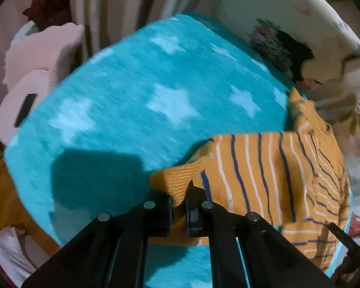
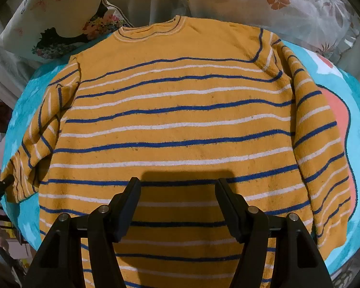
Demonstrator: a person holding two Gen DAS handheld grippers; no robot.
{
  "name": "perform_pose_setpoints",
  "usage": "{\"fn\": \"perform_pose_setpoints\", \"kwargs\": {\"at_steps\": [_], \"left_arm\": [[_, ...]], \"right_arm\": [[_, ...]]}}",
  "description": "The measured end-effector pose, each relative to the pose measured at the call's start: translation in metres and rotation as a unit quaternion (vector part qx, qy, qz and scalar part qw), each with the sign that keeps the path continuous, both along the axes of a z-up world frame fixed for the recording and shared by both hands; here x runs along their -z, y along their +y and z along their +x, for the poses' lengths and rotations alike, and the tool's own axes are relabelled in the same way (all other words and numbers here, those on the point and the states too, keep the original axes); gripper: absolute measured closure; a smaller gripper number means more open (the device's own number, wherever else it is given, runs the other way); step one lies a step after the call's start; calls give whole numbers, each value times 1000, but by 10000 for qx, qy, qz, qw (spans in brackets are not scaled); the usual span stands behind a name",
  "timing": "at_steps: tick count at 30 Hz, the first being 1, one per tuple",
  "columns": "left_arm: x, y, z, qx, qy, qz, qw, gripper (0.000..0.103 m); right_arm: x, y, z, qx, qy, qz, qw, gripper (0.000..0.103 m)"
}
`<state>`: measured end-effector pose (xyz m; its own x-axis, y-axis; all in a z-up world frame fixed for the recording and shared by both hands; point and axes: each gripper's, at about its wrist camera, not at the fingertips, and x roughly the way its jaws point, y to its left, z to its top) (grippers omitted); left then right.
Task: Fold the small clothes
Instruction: 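Grasp the sleeve cuff nearest the left tool and lift it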
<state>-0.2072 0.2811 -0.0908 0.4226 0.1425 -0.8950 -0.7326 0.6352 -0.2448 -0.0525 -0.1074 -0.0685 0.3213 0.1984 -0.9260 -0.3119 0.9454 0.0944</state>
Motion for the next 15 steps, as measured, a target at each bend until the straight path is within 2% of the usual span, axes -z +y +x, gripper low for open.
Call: {"fn": "perform_pose_setpoints", "kwargs": {"at_steps": [4, 7, 8, 11, 13, 15], "left_arm": [[-29, 63, -14, -673, 201, 573, 9959, 95], [-58, 111, -23, -1139, 457, 1233, 9848, 96], [-66, 124, -26, -1246, 463, 1290, 9827, 96], [-85, 149, -30, -1354, 160, 1080, 9848, 96], [-98, 144, -20, -1207, 132, 1281, 9843, 96], [-107, 132, -7, -982, 14, 1307, 9866, 95]], "right_arm": [[-3, 4, 0, -78, -66, 19, 9999, 34], [-2, 4, -2, -119, -57, 50, 9999, 34], [-1, 4, -2, -123, -47, 45, 9999, 34], [2, 4, -3, -118, -2, 35, 9999, 34], [2, 3, -3, -99, 10, 21, 9999, 34], [2, 1, -3, -75, -7, 11, 10000, 34]]}}
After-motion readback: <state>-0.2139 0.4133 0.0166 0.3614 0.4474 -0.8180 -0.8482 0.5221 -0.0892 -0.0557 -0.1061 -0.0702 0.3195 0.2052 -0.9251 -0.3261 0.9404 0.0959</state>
